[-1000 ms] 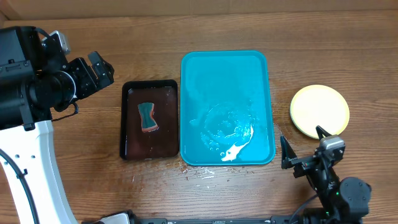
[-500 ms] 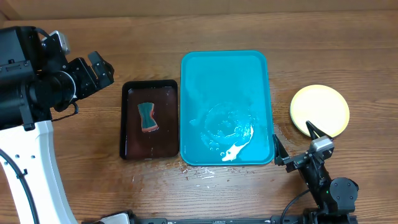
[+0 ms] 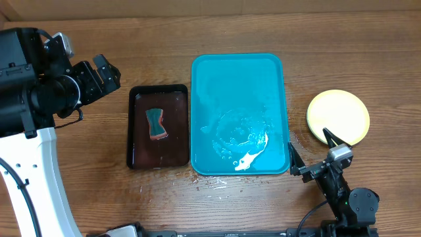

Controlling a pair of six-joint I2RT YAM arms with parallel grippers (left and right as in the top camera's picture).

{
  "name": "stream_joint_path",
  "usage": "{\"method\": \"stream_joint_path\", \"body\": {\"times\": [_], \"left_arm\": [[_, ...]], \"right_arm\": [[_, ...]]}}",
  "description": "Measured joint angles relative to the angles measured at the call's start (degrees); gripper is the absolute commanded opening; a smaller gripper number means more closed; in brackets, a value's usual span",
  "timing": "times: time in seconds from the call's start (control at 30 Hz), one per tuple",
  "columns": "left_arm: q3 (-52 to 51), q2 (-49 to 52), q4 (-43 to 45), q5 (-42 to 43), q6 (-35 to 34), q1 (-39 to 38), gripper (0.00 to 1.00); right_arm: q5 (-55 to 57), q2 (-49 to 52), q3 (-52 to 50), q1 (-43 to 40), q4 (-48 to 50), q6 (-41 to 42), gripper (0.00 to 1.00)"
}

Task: Clean dirty plates on tray and stack at the side

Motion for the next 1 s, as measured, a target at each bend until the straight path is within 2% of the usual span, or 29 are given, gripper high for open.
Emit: {"method": "stream_joint_path", "body": {"times": [0.23, 0.37, 0.5, 0.6, 0.8, 1.0], "left_arm": [[0.0, -0.28, -0.2, -1.31, 0.0, -1.33, 1.0], [-0.85, -3.5, 0.46, -8.17, 0.22, -8.98, 1.0], [-7.28, -12.5, 9.94, -14.99, 0.28, -16.17, 1.0], [-18.38, -23.1, 20.79, -17.38, 0.28, -16.41, 1.0], [-48.59, -42.66, 42.71, -17.4, 0.28, -16.09, 1.0], [-73.4, -60.57, 54.99, -15.65, 0.26, -15.93, 1.0]], "right_arm": [[0.0, 0.0, 0.0, 0.0, -0.04, -0.02, 1.0], [0.0, 0.0, 0.0, 0.0, -0.02, 0.02, 1.0], [0.0, 0.0, 0.0, 0.0, 0.0, 0.0, 1.0], [0.02, 0.0, 0.0, 0.0, -0.02, 0.0, 1.0], [-0.02, 0.0, 0.0, 0.0, -0.04, -0.17, 1.0], [0.0, 0.0, 0.0, 0.0, -0.09, -0.2, 1.0]]}}
